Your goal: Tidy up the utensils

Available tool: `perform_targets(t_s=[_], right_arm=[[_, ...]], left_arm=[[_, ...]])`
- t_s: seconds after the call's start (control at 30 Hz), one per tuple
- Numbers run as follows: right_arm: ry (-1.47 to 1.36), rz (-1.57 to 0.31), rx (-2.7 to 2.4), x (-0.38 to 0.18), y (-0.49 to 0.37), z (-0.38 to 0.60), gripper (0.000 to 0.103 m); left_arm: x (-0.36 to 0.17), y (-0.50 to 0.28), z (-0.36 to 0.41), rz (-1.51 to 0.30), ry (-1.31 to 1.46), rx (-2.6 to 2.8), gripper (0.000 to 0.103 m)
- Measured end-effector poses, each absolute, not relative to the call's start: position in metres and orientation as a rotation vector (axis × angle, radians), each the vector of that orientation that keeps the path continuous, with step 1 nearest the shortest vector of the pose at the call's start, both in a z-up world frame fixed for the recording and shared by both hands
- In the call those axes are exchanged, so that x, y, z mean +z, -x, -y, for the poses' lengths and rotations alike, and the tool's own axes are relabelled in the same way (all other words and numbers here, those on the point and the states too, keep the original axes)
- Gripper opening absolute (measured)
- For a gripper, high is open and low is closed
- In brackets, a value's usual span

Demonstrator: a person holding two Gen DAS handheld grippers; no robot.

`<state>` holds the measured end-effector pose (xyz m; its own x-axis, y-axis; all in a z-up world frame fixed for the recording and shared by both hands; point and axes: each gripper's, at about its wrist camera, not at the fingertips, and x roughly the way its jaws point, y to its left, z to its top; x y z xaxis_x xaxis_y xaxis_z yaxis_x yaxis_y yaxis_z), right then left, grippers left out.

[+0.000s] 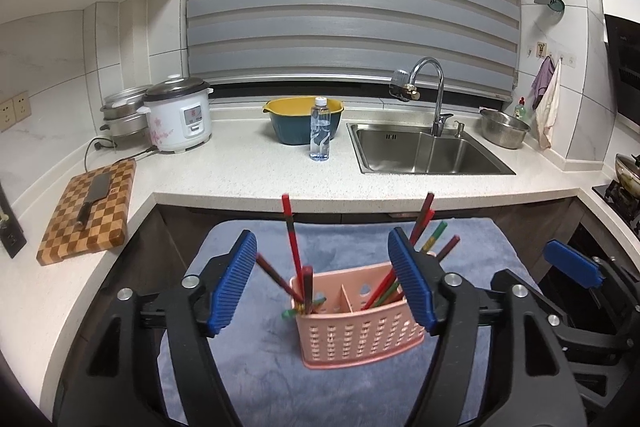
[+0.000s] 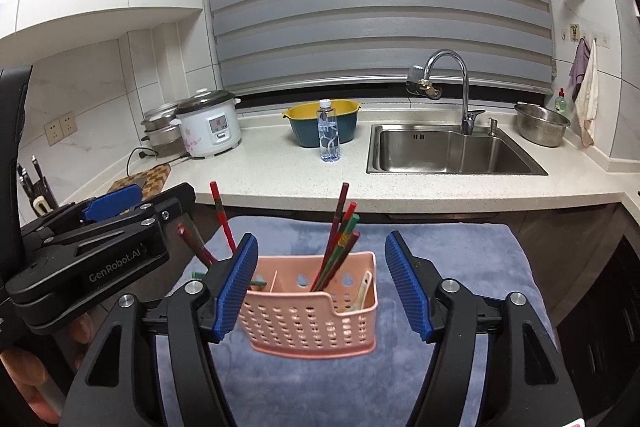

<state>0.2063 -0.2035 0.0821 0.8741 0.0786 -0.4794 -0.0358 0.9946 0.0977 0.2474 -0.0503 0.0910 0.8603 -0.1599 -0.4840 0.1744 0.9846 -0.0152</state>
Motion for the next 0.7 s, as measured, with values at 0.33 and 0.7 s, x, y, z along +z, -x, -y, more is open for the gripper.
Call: perform_targets(t_s=[0.33,0.7], right_arm=[[-0.049,-0.555,0.042,0.066,-0.175,0.199,0.07],[-0.086,-0.572,-0.002,0.054,-0.155,0.205,0.081]], left_arm=[[0.069,-0.214,0.048,-0.534,-0.054,-0.149,0.085],[0.052,-0.193,0.043,-0.569,-0.048,-0.128,0.095]])
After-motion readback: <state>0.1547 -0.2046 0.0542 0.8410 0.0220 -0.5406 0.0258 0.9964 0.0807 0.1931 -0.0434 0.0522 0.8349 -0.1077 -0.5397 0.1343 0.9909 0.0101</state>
